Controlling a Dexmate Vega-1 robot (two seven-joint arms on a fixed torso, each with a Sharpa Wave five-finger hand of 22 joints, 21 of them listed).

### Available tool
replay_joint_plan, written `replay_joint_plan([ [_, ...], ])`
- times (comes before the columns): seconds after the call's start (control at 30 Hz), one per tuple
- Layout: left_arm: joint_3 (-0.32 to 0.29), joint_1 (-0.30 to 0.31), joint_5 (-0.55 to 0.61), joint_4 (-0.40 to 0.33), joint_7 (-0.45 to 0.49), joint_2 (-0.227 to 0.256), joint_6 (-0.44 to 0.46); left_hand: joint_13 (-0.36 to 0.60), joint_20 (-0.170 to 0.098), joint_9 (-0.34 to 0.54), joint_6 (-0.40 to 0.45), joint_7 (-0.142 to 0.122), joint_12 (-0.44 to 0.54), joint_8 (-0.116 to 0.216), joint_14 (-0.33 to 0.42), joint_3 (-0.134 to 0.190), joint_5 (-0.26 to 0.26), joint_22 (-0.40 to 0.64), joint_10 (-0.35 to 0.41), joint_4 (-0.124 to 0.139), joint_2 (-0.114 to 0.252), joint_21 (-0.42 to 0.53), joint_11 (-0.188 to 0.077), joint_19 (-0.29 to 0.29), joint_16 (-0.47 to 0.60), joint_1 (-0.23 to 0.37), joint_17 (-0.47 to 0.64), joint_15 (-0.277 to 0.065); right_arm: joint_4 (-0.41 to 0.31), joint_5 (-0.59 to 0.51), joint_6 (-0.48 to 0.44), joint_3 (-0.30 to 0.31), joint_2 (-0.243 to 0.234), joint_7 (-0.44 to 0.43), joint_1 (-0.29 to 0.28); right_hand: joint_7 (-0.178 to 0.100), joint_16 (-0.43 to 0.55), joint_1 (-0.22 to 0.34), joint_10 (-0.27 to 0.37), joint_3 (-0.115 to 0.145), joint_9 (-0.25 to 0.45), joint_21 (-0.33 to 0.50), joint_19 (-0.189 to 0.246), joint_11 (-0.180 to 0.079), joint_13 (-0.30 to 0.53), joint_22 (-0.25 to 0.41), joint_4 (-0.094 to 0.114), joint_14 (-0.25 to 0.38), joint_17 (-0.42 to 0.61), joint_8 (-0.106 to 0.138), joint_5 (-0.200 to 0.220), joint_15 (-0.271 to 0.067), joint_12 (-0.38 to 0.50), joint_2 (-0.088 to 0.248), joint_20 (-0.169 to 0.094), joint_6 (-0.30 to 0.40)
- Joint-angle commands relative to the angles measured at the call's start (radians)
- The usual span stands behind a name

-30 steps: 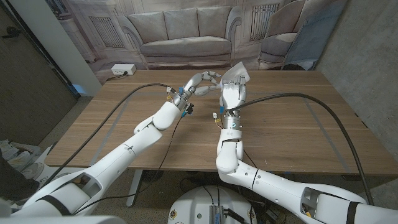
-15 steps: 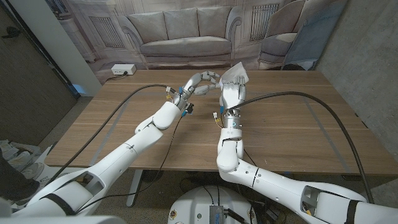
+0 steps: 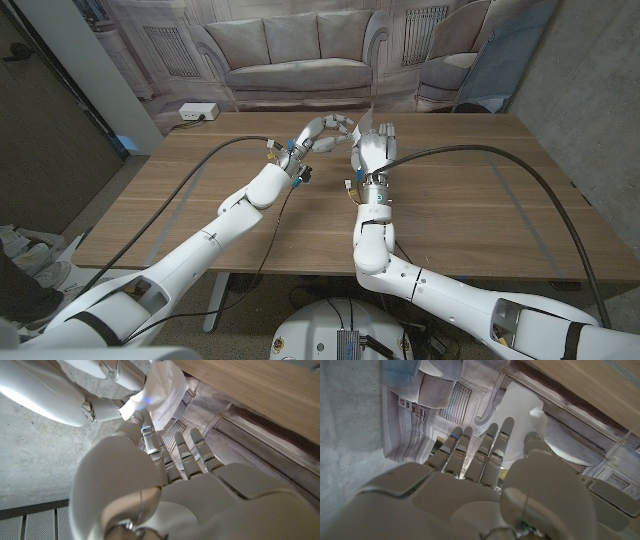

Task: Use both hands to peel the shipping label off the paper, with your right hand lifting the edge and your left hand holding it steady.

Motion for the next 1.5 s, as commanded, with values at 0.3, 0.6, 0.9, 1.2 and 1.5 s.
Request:
replay_joint_plan([
  [0.3, -0.004, 0.015, 0.002, -0.008, 0.019, -0.008, -0.029, 0.006, -0.011, 0.06, -0.005, 0.005, 0.018, 0.018, 0.037, 0.009, 0.008, -0.003, 0.036, -0.004, 0.014, 0.02, -0.006, 0.016, 0.024, 0.021, 0.021, -0.117, -0.273, 0.238, 0.163, 0.141, -0.105, 0.05, -0.103, 0.005, 0.0, -0.037, -0.054, -0.011, 0.005, -0.012, -0.028, 0.024, 0.001, -0.002, 0.01, -0.03, 0.003, -0.021, 0.0, -0.127, -0.004, -0.013, 0.01, -0.049],
  [0.6, -0.004, 0.015, -0.017, 0.004, 0.008, -0.012, -0.06, 0.008, -0.013, 0.07, -0.014, 0.012, 0.027, 0.019, 0.057, 0.01, 0.008, -0.004, 0.057, -0.006, 0.016, 0.031, -0.006, 0.022, 0.037, 0.025, 0.034, -0.127, -0.367, 0.463, 0.322, 0.288, -0.145, 0.019, -0.187, 0.023, 0.001, -0.016, -0.076, 0.004, 0.008, -0.014, -0.039, 0.045, 0.001, -0.003, -0.005, -0.04, 0.0, -0.03, 0.007, -0.112, -0.002, -0.001, 0.016, -0.071],
  [0.9, -0.008, 0.021, -0.021, 0.005, 0.012, -0.015, -0.077, 0.009, -0.018, 0.078, -0.018, 0.015, 0.03, 0.022, 0.063, 0.012, 0.009, -0.005, 0.063, -0.006, 0.016, 0.04, -0.01, 0.026, 0.04, 0.029, 0.042, -0.13, -0.375, 0.65, 0.44, 0.408, -0.147, -0.011, -0.245, 0.033, 0.003, 0.036, -0.08, 0.038, 0.011, -0.011, -0.037, 0.048, 0.001, -0.004, -0.038, -0.039, -0.004, -0.027, 0.009, -0.105, 0.006, 0.025, 0.017, -0.063],
  [1.2, -0.01, 0.024, -0.009, 0.0, 0.025, -0.015, -0.065, 0.011, -0.02, 0.086, -0.021, 0.014, 0.033, 0.024, 0.067, 0.015, 0.009, -0.007, 0.068, -0.006, 0.015, 0.046, -0.012, 0.026, 0.038, 0.028, 0.045, -0.129, -0.337, 0.878, 0.676, 0.554, -0.137, -0.054, -0.323, 0.056, 0.006, 0.048, -0.068, 0.059, 0.015, -0.01, -0.043, 0.077, 0.0, -0.003, -0.045, -0.039, -0.001, -0.02, 0.0, -0.08, 0.016, 0.051, 0.021, -0.049],
  [1.5, -0.007, 0.017, -0.006, 0.014, 0.029, -0.025, -0.07, 0.013, -0.018, 0.095, -0.022, 0.013, 0.033, 0.028, 0.063, 0.017, 0.009, -0.009, 0.065, -0.003, 0.017, 0.051, -0.012, 0.02, 0.037, 0.027, 0.053, -0.131, -0.268, 1.088, 0.932, 0.664, -0.1, -0.08, -0.384, 0.103, 0.015, 0.058, -0.016, 0.114, 0.022, 0.005, -0.045, 0.123, -0.001, 0.004, -0.055, -0.01, 0.001, 0.014, 0.003, -0.049, 0.039, 0.108, 0.027, 0.025],
])
